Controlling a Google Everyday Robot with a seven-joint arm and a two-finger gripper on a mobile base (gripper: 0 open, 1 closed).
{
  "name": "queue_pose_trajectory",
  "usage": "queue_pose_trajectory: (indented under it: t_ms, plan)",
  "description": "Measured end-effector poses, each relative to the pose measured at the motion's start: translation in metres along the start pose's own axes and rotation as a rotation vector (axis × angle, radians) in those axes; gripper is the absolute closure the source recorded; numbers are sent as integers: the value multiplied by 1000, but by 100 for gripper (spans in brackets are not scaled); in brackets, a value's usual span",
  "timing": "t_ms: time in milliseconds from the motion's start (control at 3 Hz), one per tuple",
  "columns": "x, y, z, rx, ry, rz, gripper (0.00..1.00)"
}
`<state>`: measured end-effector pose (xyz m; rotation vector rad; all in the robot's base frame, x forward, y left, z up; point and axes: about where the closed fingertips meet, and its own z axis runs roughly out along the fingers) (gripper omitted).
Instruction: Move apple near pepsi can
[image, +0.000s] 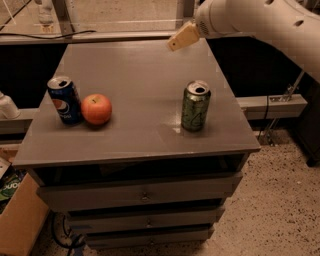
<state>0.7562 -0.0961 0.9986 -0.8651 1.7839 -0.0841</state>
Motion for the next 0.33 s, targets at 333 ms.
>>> queue_pose_trajectory:
  t_ms: [333]
  plan:
    - [1,0,2,1,2,12,0]
